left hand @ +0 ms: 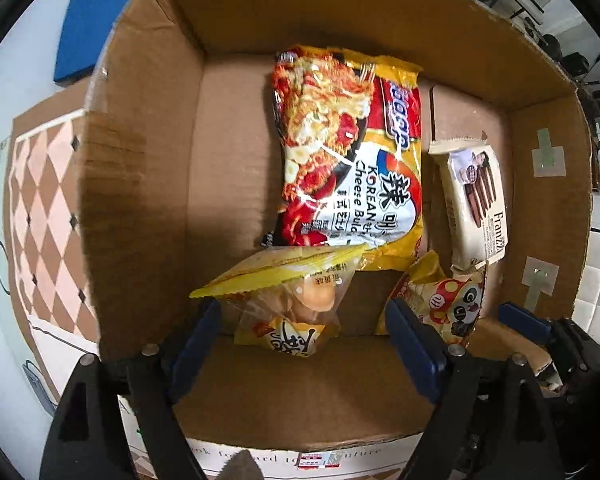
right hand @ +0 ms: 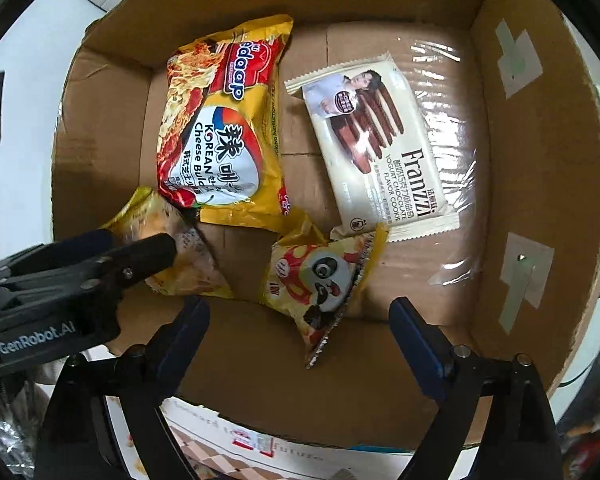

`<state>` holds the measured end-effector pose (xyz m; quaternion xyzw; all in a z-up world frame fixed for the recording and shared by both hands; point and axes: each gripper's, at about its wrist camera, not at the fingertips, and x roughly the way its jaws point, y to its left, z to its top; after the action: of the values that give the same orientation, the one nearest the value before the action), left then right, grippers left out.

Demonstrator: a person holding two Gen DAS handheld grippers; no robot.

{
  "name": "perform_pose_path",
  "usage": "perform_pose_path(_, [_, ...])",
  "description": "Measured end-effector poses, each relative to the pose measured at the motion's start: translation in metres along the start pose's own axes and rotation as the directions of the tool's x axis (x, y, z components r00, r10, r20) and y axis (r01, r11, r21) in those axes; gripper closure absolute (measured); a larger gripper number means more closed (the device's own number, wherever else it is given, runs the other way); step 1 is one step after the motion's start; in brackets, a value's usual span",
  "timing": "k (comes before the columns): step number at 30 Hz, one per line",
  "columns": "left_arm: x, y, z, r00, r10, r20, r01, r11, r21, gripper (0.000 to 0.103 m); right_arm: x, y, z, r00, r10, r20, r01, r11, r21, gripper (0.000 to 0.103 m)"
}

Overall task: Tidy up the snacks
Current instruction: 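Carry both bags over the box and release them inside, then grasp the red-white stick pack with the left tool while the right tool grasps the white bread pack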

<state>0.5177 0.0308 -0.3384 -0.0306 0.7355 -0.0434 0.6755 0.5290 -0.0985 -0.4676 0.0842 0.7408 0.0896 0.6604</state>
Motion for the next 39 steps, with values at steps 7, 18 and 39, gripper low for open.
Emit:
perform_pose_path(7, [-0.035, -0.004, -0.013, 0.998, 0.006, 0.069, -0.004, 1.0, -0.028, 0.014, -0.015, -0.004, -0.007, 0.992, -0.103, 0.068, 0.104, 0.995, -0.001, 0.007])
perform_pose_path(18, [-0.093, -0.004, -0.073, 0.961, 0.056, 0.271, -0.046, 0.998, -0.042, 0.014, -0.077, -0.007, -0.042, 0.964, -0.146, 0.222, 0.147, 0.989, 0.011, 0.007])
perform_pose_path(39, [-0.187, 0.003, -0.202, 0.839, 0.028, 0.544, -0.075, 0.995, 0.064, 0.003, -0.178, 0.042, -0.188, 0.861, -0.174, 0.478, 0.147, 0.985, 0.095, 0.007])
